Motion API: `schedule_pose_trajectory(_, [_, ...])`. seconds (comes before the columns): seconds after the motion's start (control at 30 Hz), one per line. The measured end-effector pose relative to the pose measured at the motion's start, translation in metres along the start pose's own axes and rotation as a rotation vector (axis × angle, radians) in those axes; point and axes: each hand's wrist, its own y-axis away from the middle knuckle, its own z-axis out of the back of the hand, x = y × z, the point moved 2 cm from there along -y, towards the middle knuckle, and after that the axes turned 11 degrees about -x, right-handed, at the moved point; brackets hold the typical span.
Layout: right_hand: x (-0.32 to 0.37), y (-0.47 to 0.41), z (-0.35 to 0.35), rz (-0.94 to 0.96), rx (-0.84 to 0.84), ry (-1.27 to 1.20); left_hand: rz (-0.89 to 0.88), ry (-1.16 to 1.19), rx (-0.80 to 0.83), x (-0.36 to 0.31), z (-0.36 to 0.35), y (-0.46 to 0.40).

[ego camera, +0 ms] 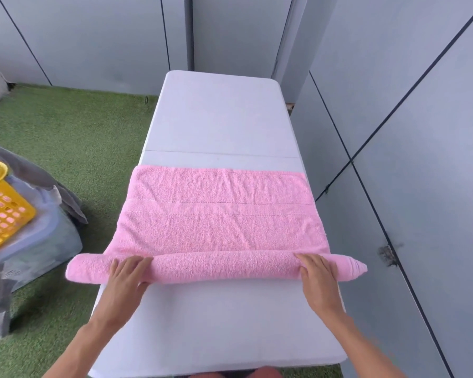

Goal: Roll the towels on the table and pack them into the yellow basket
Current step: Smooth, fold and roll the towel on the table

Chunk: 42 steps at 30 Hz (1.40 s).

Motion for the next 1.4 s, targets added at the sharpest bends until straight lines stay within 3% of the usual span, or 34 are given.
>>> schedule_pose_trajectory(0.1, [-0.013,-0.022,0.006,0.035,0.225,-0.031,0.049,0.022,0.164,0.012,0.009,-0.022])
schedule_pose_trajectory(0.2, [-0.017,-0.042,0.018,-0.085,0.600,-0.106,0.172,0.058,0.442,0.017,0.025,-0.048])
schedule_pose_trajectory(0.23, [-0.016,-0.046,0.019,-0.122,0.627,-0.094,0.226,0.082,0.500,0.018,0.028,-0.054])
schedule_pose_trajectory(0.27, [-0.014,-0.050,0.019,-0.118,0.562,-0.031,0.266,0.133,0.489,0.017,0.030,-0.059])
schedule_pose_trajectory(0.33, [-0.006,-0.046,0.020,-0.086,0.231,0.150,0.278,0.183,0.273,0.013,0.035,-0.062])
schedule_pose_trajectory(0.37, [-0.002,-0.039,0.022,-0.077,0.066,0.156,0.252,0.146,0.118,0.011,0.038,-0.059])
schedule_pose_trajectory(0.43, [0.001,-0.019,0.021,-0.029,-0.097,0.037,0.138,-0.023,-0.103,0.003,0.038,-0.041])
schedule_pose_trajectory(0.5, [-0.007,0.001,0.014,0.030,-0.066,-0.015,0.043,-0.154,-0.154,-0.010,0.025,-0.010])
schedule_pose_trajectory(0.63, [-0.017,0.009,-0.003,0.102,0.105,0.077,0.087,-0.294,0.006,-0.018,-0.007,0.026])
schedule_pose_trajectory(0.8, [-0.012,-0.017,-0.004,0.069,0.067,0.014,0.111,-0.312,-0.045,-0.020,0.002,-0.007])
schedule_pose_trajectory(0.9, [-0.009,-0.032,0.010,0.125,0.240,0.094,0.126,-0.325,0.020,-0.011,0.007,-0.015])
schedule_pose_trajectory(1.0, [-0.004,-0.044,0.028,0.068,0.662,0.193,0.175,-0.305,0.141,-0.007,0.018,-0.025])
schedule_pose_trajectory(1.07, [-0.003,-0.051,0.034,-0.032,0.837,0.189,0.195,-0.265,0.300,-0.002,0.026,-0.040])
schedule_pose_trajectory(1.13, [-0.008,-0.055,0.030,-0.108,0.777,0.109,0.235,-0.172,0.439,0.002,0.031,-0.053])
schedule_pose_trajectory(1.17, [-0.009,-0.053,0.027,-0.135,0.683,0.054,0.237,-0.112,0.400,0.004,0.032,-0.055])
schedule_pose_trajectory(1.23, [-0.010,-0.039,0.021,-0.135,0.434,0.018,0.189,-0.023,0.141,0.006,0.032,-0.051])
schedule_pose_trajectory(1.3, [-0.004,-0.017,0.016,-0.053,0.171,0.120,0.100,-0.012,-0.058,0.001,0.029,-0.032])
schedule_pose_trajectory(1.4, [0.008,0.015,0.010,0.005,-0.036,0.212,-0.025,-0.101,-0.087,-0.005,0.018,-0.004])
